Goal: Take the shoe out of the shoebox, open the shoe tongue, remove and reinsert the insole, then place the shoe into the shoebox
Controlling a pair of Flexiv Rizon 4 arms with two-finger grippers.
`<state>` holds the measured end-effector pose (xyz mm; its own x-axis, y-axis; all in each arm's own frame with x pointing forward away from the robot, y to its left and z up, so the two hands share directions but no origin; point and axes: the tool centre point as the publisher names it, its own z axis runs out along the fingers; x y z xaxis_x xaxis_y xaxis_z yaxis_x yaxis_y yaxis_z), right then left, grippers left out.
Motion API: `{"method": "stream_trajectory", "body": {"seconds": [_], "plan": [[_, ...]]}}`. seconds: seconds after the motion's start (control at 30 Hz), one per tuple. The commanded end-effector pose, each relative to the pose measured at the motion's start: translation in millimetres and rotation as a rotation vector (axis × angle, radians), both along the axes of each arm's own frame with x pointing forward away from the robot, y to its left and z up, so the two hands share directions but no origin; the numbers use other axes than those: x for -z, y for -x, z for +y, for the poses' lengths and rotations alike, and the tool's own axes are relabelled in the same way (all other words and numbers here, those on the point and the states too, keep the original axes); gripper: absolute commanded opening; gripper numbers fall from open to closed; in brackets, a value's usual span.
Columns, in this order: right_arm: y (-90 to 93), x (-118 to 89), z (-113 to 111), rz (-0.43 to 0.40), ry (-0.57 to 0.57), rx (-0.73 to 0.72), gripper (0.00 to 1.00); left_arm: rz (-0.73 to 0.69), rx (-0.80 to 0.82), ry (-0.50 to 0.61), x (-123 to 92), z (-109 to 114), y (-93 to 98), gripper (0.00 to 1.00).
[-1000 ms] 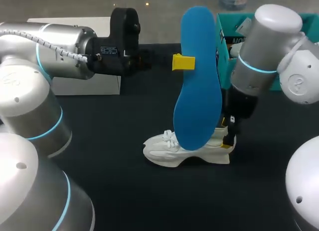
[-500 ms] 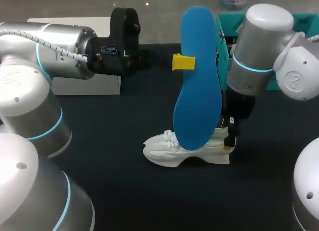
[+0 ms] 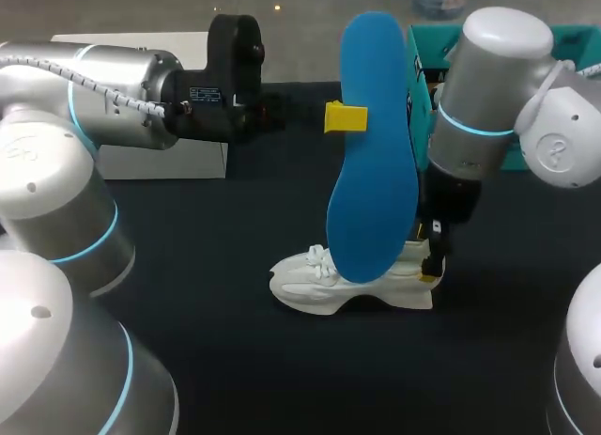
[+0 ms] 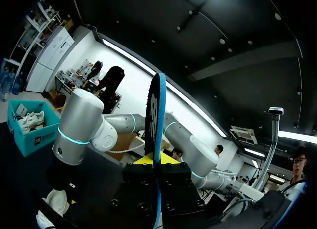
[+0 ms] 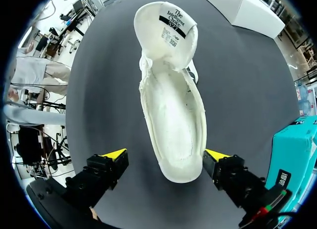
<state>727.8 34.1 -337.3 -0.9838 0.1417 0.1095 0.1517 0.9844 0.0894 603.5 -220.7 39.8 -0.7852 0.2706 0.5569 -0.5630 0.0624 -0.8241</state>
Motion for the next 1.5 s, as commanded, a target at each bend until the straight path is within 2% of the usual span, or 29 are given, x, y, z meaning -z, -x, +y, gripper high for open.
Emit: {"method": "stream_trajectory", "body": {"seconds": [0.03, 0.27, 0.47, 0.77, 0.97, 1.17, 1.2, 1.23, 1.37, 1.4, 1.43, 1.5], "plan": [[0.8, 0.7, 0.0, -0.001, 0.001, 0.0, 1.0, 0.0, -0.002, 0.003, 0.6, -1.5, 0.4, 0.0], [-26.7, -6.1, 5.0, -0.027, 0.044, -0.056, 1.0, 0.0, -0.002, 0.003, 0.6, -1.5, 0.4, 0.0], [-38.0, -7.9, 12.0, -0.044, 0.035, -0.089, 1.0, 0.0, -0.002, 0.003, 0.6, -1.5, 0.4, 0.0], [-61.7, 11.8, 41.7, -0.02, 0.047, -0.139, 1.0, 0.0, -0.002, 0.003, 0.6, -1.5, 0.4, 0.0], [-67.7, 25.2, 60.3, -0.024, 0.054, -0.168, 1.0, 0.0, -0.002, 0.003, 0.6, -1.5, 0.4, 0.0], [-73.0, 36.6, 68.8, -0.021, 0.052, -0.183, 1.0, 0.0, -0.002, 0.003, 0.6, -1.5, 0.4, 0.0], [-73.1, 37.4, 69.3, -0.02, 0.051, -0.185, 0.87, 0.0, -0.002, 0.003, 0.6, -1.5, 0.4, 0.0], [-72.7, 38.7, 69.8, -0.017, 0.048, -0.185, 0.53, 0.0, -0.002, 0.003, 0.6, -1.5, 0.4, 0.0], [-69.1, 41.2, 69.0, -0.009, 0.048, -0.181, 0.3, 0.0, -0.002, 0.003, 0.6, -1.5, 0.4, 0.0], [-67.0, 42.0, 67.9, -0.006, 0.047, -0.176, 0.11, 0.0, -0.002, 0.003, 0.6, -1.5, 0.4, 0.0], [-65.1, 42.5, 67.1, -0.004, 0.046, -0.174, 0.0, 0.0, -0.002, 0.003, 0.6, -1.5, 0.4, 0.0], [-60.3, 42.7, 65.9, 0.003, 0.021, -0.177, 0.0, 0.0, -0.002, 0.003, 0.6, -1.5, 0.4, 0.0]]}}
